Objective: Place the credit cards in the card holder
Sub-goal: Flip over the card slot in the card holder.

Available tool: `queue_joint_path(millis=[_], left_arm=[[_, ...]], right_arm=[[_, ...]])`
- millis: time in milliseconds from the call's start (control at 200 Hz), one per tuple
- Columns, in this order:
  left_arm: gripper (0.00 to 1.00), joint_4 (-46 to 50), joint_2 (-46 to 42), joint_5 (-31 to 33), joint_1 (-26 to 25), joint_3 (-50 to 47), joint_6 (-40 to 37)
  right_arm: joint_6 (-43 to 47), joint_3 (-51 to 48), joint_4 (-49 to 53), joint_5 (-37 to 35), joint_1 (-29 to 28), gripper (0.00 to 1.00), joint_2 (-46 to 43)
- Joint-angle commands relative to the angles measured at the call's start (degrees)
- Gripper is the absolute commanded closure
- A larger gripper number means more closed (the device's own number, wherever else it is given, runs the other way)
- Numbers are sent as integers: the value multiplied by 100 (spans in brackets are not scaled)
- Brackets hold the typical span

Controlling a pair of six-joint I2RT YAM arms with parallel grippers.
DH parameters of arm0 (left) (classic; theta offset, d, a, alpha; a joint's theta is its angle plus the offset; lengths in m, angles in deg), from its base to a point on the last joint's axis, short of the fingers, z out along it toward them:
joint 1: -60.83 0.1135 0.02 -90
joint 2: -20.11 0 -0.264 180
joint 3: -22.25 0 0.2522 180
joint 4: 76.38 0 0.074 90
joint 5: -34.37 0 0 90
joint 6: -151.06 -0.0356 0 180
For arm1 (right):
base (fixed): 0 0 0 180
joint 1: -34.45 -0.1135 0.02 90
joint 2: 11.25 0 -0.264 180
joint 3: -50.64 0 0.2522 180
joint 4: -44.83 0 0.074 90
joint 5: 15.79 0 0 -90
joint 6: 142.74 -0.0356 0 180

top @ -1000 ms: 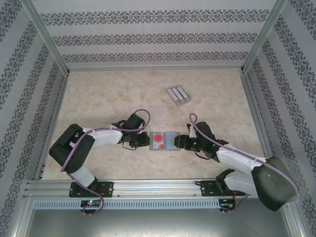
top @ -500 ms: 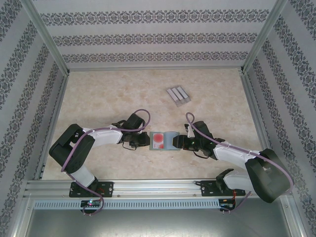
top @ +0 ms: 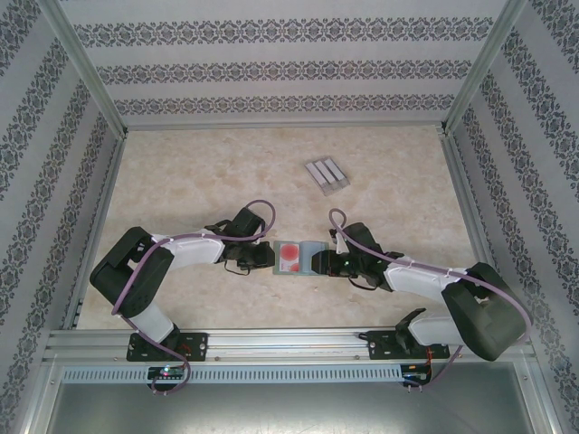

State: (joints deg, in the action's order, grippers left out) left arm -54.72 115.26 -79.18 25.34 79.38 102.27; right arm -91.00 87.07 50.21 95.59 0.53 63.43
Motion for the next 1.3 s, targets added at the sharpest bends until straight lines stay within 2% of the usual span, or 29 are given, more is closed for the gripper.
queue_joint_path(millis=[0, 230, 410, 615, 969, 1294], left_arm=[[83, -453, 622, 0, -137, -235, -31], [83, -437, 675, -35, -147, -179, -51], [83, -440, 693, -90, -130, -135, -75], [83, -952, 485, -314, 142, -596, 95], [82, -1067, 561, -432, 164, -614, 130], [82, -1066, 573, -442, 165, -594, 122]], right_arm=[[193, 208, 7, -302, -128, 60, -66], [272, 345, 15, -423, -237, 63, 39], [278, 580, -178, -414, -469, 61, 238], [310, 930, -156, -447, -700, 60, 395], [169, 915, -317, -462, -711, 60, 716], [152, 811, -374, -385, -565, 51, 533]])
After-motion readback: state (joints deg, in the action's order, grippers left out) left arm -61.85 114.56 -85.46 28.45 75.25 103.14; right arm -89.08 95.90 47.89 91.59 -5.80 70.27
